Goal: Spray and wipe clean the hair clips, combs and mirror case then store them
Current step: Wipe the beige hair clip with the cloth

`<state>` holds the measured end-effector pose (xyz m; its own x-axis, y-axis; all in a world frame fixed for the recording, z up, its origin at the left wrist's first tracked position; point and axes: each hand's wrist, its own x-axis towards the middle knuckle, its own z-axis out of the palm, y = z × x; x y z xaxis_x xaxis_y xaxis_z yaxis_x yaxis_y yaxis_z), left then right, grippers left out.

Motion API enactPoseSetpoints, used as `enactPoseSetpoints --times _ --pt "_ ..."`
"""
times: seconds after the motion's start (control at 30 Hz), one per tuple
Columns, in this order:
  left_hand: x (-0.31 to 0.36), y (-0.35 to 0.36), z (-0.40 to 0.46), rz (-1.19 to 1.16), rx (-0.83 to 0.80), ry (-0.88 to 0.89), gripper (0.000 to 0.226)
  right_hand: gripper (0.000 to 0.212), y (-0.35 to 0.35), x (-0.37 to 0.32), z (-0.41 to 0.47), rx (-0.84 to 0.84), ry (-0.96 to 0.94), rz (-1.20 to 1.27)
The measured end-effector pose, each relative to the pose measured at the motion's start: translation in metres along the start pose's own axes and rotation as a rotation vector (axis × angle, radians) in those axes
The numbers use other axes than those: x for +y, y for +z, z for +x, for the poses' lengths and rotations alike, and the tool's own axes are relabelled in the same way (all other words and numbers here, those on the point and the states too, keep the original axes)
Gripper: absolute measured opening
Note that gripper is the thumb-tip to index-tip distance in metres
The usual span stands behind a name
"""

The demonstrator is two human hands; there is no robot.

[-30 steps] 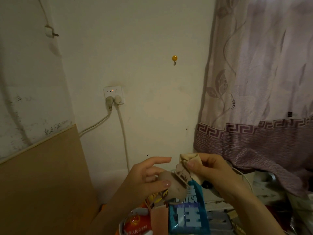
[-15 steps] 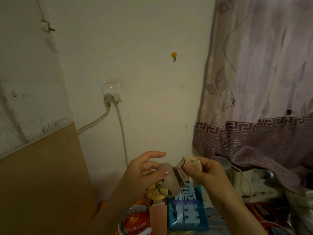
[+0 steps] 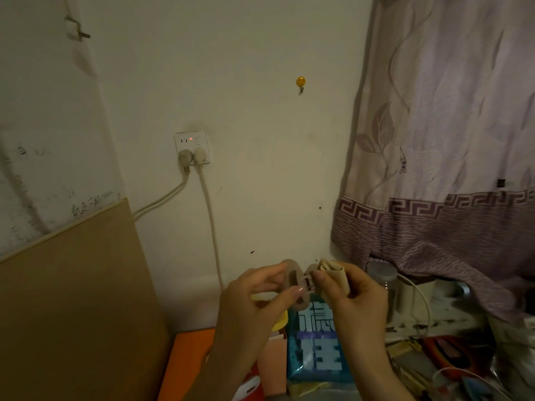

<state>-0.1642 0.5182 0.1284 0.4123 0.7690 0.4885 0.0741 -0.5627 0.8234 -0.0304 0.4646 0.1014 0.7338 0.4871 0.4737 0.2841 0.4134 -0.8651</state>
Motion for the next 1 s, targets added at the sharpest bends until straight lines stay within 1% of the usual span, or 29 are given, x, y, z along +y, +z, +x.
enactPoseSetpoints --times 0.07,0.2,0.37,0.57,0.67,0.8,0.83,0.93,1.0 --pt "-0.001 0.001 -0.001 -0.022 0.011 0.003 0.029 0.015 0.001 0.001 -0.002 0.025 -0.009 0.004" --pt "-0.002 0.004 -0.004 -0.022 -0.036 0.007 0.028 0.020 0.004 0.001 -0.007 0.035 -0.030 0.046" --pt "-0.006 0.010 -0.003 -0.059 0.018 -0.015 0.028 0.016 0.006 0.001 -0.012 0.011 -0.037 0.073" --pt "-0.014 0.007 -0.006 -0.148 0.006 -0.107 0.025 0.012 0.004 0.003 -0.015 -0.055 -0.012 0.124" --pt "-0.017 0.006 -0.004 -0.116 0.055 -0.084 0.025 0.012 0.003 0.004 -0.014 -0.087 0.001 0.130" --pt "-0.022 0.001 -0.002 -0.142 0.059 -0.109 0.026 0.010 0.000 0.002 -0.015 -0.135 0.008 0.141" --pt "-0.023 -0.001 -0.002 -0.154 0.053 -0.106 0.026 0.015 -0.003 0.003 -0.014 -0.136 0.014 0.140" --pt "-0.023 -0.009 -0.001 -0.227 0.028 -0.109 0.026 0.032 -0.013 0.003 -0.010 -0.115 0.108 0.167" --pt "-0.023 -0.014 0.000 -0.246 0.010 -0.124 0.025 0.051 -0.021 0.007 -0.005 -0.121 0.151 0.143"
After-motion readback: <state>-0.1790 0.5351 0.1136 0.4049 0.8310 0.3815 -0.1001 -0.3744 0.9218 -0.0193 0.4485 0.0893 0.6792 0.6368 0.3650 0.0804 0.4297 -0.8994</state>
